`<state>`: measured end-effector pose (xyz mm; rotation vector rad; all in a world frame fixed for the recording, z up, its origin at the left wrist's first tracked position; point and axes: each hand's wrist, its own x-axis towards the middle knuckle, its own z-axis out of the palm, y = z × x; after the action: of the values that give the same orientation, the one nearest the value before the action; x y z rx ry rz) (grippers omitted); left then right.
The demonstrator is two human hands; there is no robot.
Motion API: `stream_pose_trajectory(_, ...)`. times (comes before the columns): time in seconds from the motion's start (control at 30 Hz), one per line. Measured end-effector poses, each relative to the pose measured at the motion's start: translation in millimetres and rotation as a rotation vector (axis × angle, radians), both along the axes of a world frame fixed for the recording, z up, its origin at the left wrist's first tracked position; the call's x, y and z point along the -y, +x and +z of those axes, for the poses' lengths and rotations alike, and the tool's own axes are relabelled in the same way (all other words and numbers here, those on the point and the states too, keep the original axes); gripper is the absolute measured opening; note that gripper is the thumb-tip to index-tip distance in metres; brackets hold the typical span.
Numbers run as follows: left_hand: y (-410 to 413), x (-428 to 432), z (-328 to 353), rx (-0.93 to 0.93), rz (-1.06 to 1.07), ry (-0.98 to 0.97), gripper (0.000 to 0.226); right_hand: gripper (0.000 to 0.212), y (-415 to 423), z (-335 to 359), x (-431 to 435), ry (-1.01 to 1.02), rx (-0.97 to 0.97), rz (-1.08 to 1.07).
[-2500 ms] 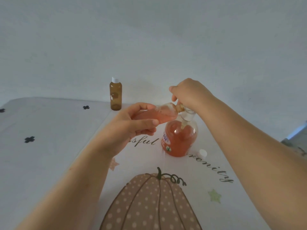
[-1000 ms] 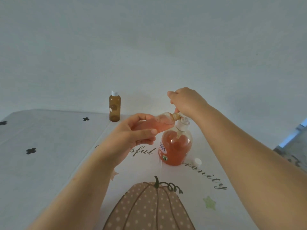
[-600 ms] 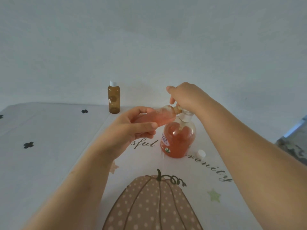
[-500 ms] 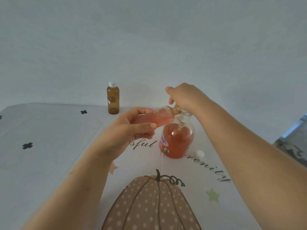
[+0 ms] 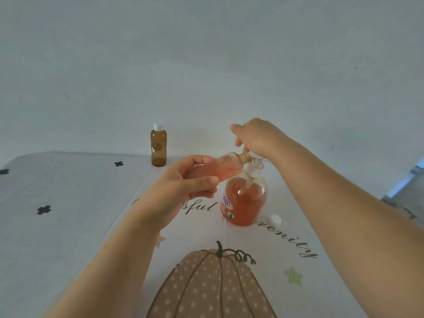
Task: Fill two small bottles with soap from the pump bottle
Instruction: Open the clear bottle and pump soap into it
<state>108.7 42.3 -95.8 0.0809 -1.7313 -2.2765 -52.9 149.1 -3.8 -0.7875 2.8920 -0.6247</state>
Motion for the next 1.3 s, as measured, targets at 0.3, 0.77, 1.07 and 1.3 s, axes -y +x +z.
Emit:
stream_pose_trajectory(0.3,-3,5,-4,0.045,0.0,-0.014,0.039,0.048,-1,-10,1,-0.014,0.055,0.011)
stream_pose_trajectory(0.77,0,2,-5,0.086,-0.004,-0.027,0.037,0.054,2,-18,2,0.039,-0.018,-0.041)
stream_pose_trajectory(1.07,2,-4,5,0.048,0.011,-0.026,0.048,0.051,2,0,-1,-0.007,-0.083,-0.033)
stream_pose_trajectory(1.3,2,-1,5,0.046,0.018,-0.037,0.039,0.053,-3,-3,1,-0.021,-0.053,-0.031)
